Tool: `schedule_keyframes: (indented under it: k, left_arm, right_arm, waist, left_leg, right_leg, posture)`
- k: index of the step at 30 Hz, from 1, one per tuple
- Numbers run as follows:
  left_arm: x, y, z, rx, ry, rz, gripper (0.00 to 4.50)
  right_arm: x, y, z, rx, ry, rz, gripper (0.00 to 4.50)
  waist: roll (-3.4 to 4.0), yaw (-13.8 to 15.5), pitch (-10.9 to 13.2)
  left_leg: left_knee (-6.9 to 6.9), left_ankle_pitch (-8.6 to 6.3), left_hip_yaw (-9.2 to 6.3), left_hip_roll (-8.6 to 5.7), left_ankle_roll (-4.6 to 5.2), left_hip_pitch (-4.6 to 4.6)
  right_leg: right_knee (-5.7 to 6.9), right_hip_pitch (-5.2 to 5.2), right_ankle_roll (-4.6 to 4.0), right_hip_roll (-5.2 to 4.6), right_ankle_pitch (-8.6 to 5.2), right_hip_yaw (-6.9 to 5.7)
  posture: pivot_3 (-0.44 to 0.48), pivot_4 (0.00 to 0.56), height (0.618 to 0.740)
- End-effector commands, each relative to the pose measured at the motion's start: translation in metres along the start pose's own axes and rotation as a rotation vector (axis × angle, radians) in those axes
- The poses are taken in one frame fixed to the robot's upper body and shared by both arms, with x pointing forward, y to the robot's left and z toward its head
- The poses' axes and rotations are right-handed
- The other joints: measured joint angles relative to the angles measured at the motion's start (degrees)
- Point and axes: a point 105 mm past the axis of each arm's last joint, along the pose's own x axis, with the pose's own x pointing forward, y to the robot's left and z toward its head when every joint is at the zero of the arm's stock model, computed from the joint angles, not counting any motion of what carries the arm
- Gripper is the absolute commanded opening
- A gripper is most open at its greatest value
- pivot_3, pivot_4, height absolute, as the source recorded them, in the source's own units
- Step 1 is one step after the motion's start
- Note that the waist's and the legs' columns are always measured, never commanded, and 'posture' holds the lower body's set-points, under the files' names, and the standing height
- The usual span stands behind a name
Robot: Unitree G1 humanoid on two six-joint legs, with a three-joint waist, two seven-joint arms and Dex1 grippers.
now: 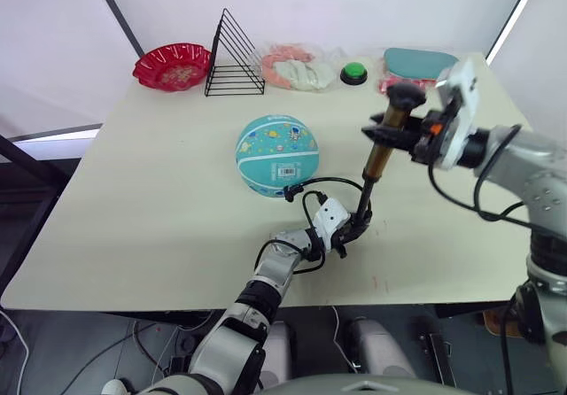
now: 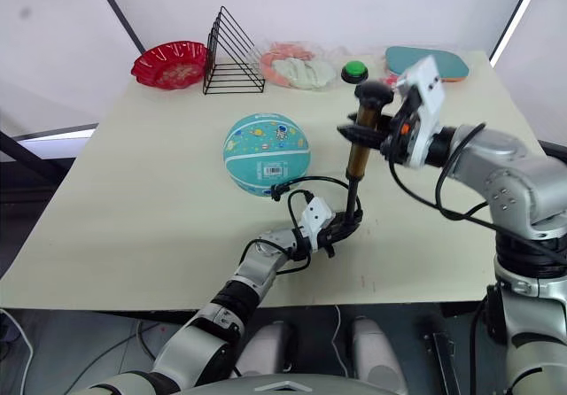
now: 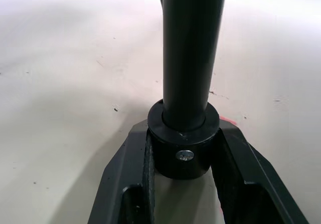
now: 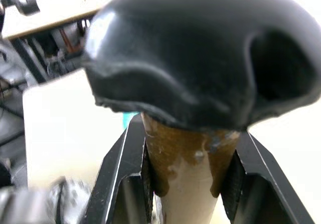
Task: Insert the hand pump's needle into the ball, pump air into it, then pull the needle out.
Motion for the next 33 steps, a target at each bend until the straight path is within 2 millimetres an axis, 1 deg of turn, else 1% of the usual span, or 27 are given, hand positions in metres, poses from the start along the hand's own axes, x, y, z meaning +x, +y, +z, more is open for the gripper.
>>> schedule_keyframes:
  k: [1, 4, 6, 7, 9, 10, 11, 12, 14, 15, 17, 19, 20, 22, 24, 25, 27, 29, 31, 33]
  left_arm:
    - [-0.014, -0.010, -0.048, -0.095, 0.155, 0.000, 1.04]
    - [-0.013, -0.011, -0.047, -0.093, 0.153, -0.003, 1.04]
    - [-0.014, -0.012, -0.048, -0.094, 0.153, -0.004, 1.04]
    - [-0.014, -0.012, -0.048, -0.095, 0.152, -0.003, 1.04]
    - [-0.014, -0.012, -0.048, -0.097, 0.153, -0.003, 1.04]
    - [-0.014, -0.013, -0.048, -0.097, 0.153, -0.004, 1.04]
    - [-0.014, -0.013, -0.048, -0.096, 0.153, -0.005, 1.04]
    - [-0.014, -0.013, -0.048, -0.096, 0.152, -0.004, 1.04]
    - [-0.014, -0.012, -0.048, -0.095, 0.153, -0.003, 1.04]
    - [-0.014, -0.012, -0.048, -0.095, 0.152, -0.002, 1.04]
    - [-0.014, -0.012, -0.048, -0.095, 0.152, -0.001, 1.04]
    - [-0.016, -0.011, -0.048, -0.096, 0.151, 0.004, 1.04]
    - [-0.016, -0.011, -0.048, -0.097, 0.151, 0.007, 1.04]
    - [-0.017, -0.010, -0.048, -0.098, 0.151, 0.011, 1.04]
    - [-0.018, -0.010, -0.048, -0.097, 0.152, 0.010, 1.04]
    - [-0.018, -0.010, -0.048, -0.098, 0.152, 0.014, 1.04]
    - [-0.019, -0.009, -0.048, -0.101, 0.150, 0.019, 1.04]
    - [-0.019, -0.010, -0.048, -0.102, 0.150, 0.020, 1.04]
    - [-0.019, -0.010, -0.049, -0.102, 0.152, 0.021, 1.04]
    - [-0.019, -0.010, -0.049, -0.103, 0.153, 0.022, 1.04]
  right_arm:
    - [-0.013, 0.013, 0.042, -0.099, -0.119, 0.015, 1.06]
    - [-0.013, 0.014, 0.042, -0.104, -0.114, 0.021, 1.06]
    - [-0.012, 0.012, 0.036, -0.092, -0.100, 0.018, 1.06]
    - [-0.010, 0.011, 0.028, -0.087, -0.075, 0.014, 1.06]
    - [-0.005, 0.007, 0.005, -0.039, -0.013, 0.007, 1.06]
    - [-0.003, 0.004, -0.013, -0.037, 0.047, -0.007, 1.06]
    - [-0.002, 0.002, -0.025, -0.042, 0.087, -0.014, 1.06]
    - [0.000, 0.001, -0.035, -0.039, 0.111, -0.014, 1.06]
    - [0.003, 0.001, -0.046, -0.026, 0.116, -0.008, 1.06]
    - [0.006, 0.000, -0.061, -0.011, 0.143, -0.008, 1.06]
    - [0.010, 0.000, -0.079, -0.001, 0.176, -0.006, 1.06]
    - [0.015, -0.001, -0.116, 0.058, 0.234, -0.017, 1.06]
    - [0.016, -0.001, -0.130, 0.081, 0.253, -0.022, 1.06]
    - [0.019, 0.001, -0.145, 0.102, 0.266, -0.021, 1.06]
    - [0.020, 0.005, -0.167, 0.103, 0.313, -0.011, 1.06]
    - [0.020, 0.007, -0.185, 0.120, 0.346, -0.010, 1.06]
    - [0.020, 0.010, -0.208, 0.151, 0.378, -0.017, 1.06]
    - [0.020, 0.010, -0.219, 0.167, 0.390, -0.023, 1.06]
    - [0.021, 0.011, -0.217, 0.156, 0.377, -0.012, 1.06]
    - [0.022, 0.008, -0.208, 0.139, 0.351, -0.013, 1.06]
  waist:
    - [-0.02, 0.01, 0.02]
    - [-0.06, 0.00, 0.05]
    - [-0.06, -0.01, 0.06]
    - [-0.06, -0.01, 0.06]
    - [-0.07, 0.01, 0.05]
    - [-0.07, 0.01, 0.03]
    - [-0.07, -0.02, 0.00]
    - [-0.07, -0.04, -0.03]
    - [-0.03, -0.27, -0.10]
    - [-0.05, -0.37, -0.16]
    - [-0.06, -0.40, -0.34]
    - [-0.03, -0.47, -0.48]
    - [-0.07, -0.50, -0.60]
    - [-0.11, -0.53, -0.69]
    - [-0.09, -0.61, -0.89]
    - [-0.13, -0.63, -0.99]
    - [-0.24, -0.64, -1.26]
    - [-0.30, -0.64, -1.50]
    - [-0.28, -0.73, -1.66]
    - [-0.37, -0.82, -1.72]
  left_leg:
    - [0.00, 0.00, 0.01, -0.02, 0.00, -0.02]
    - [0.00, 0.00, 0.05, -0.06, 0.00, -0.02]
    - [0.00, 0.00, 0.04, -0.06, 0.00, -0.02]
    - [0.00, 0.00, 0.04, -0.06, 0.00, -0.02]
    - [0.00, 0.00, 0.03, -0.06, 0.00, -0.01]
    - [0.00, 0.00, 0.02, -0.06, 0.00, 0.00]
    - [0.00, 0.00, 0.03, -0.06, 0.01, 0.05]
    - [0.00, 0.00, 0.02, -0.06, 0.01, 0.13]
    - [0.00, 0.00, 0.05, -0.06, 0.01, 0.21]
    - [0.00, 0.00, 0.07, -0.06, 0.01, 0.26]
    - [0.00, 0.00, 0.05, 0.00, 0.01, 0.36]
    - [0.00, 0.00, 0.05, 0.02, 0.01, 0.47]
    - [-0.01, -0.01, 0.06, 0.04, 0.01, 0.57]
    - [-0.07, -0.01, 0.11, 0.12, 0.00, 0.91]
    - [-0.12, -0.02, 0.13, 0.14, 0.00, 1.12]
    - [-0.14, -0.02, 0.13, 0.17, 0.00, 1.16]
    - [-0.18, -0.02, 0.11, 0.21, 0.00, 1.19]
    - [-0.21, -0.02, 0.09, 0.23, 0.00, 1.21]
    - [-0.21, -0.02, 0.12, 0.23, 0.01, 1.23]
    - [-0.21, -0.02, 0.10, 0.24, 0.01, 1.25]
  right_leg:
    - [-0.01, 0.00, 0.00, -0.03, 0.00, 0.01]
    - [-0.02, 0.00, 0.02, -0.09, 0.00, 0.04]
    - [-0.02, 0.00, 0.02, -0.08, 0.00, 0.03]
    - [-0.02, 0.00, 0.02, -0.08, 0.00, 0.03]
    - [-0.02, 0.00, 0.02, -0.07, 0.00, 0.03]
    - [-0.02, 0.02, 0.02, -0.07, 0.00, 0.02]
    - [-0.02, 0.06, 0.02, -0.07, -0.01, 0.02]
    - [-0.03, 0.13, 0.03, -0.07, -0.01, 0.02]
    - [-0.03, 0.19, 0.03, -0.07, -0.01, 0.03]
    - [-0.03, 0.22, 0.03, -0.06, -0.01, 0.05]
    - [0.00, 0.29, 0.04, 0.02, -0.01, 0.05]
    - [0.03, 0.34, 0.03, 0.04, -0.01, 0.05]
    - [0.04, 0.42, 0.02, 0.07, -0.02, 0.05]
    - [0.03, 0.68, -0.05, 0.13, -0.06, 0.07]
    - [0.02, 0.87, -0.09, 0.15, -0.09, 0.09]
    - [0.02, 0.88, -0.11, 0.18, -0.10, 0.09]
    - [0.02, 0.89, -0.15, 0.24, -0.12, 0.08]
    - [0.03, 0.90, -0.20, 0.27, -0.15, 0.06]
    - [0.03, 0.91, -0.20, 0.27, -0.15, 0.09]
    - [0.03, 0.93, -0.20, 0.29, -0.15, 0.09]
  posture:
    - [0.000, 0.150, 0.740]
    - [0.000, 0.150, 0.740]
    - [0.000, 0.150, 0.740]
    - [0.000, 0.150, 0.740]
    - [0.000, 0.150, 0.740]
    - [0.000, 0.150, 0.740]
    - [0.000, 0.150, 0.740]
    - [0.000, 0.150, 0.740]
    - [0.000, 0.150, 0.740]
    - [0.000, 0.150, 0.740]
    - [0.000, 0.150, 0.740]
    - [0.000, 0.150, 0.740]
    - [0.000, 0.150, 0.740]
    - [0.000, 0.150, 0.740]
    - [0.000, 0.150, 0.740]
    - [0.000, 0.150, 0.740]
    - [0.000, 0.150, 0.740]
    - [0.000, 0.150, 0.740]
    - [0.000, 0.150, 0.740]
    - [0.000, 0.150, 0.740]
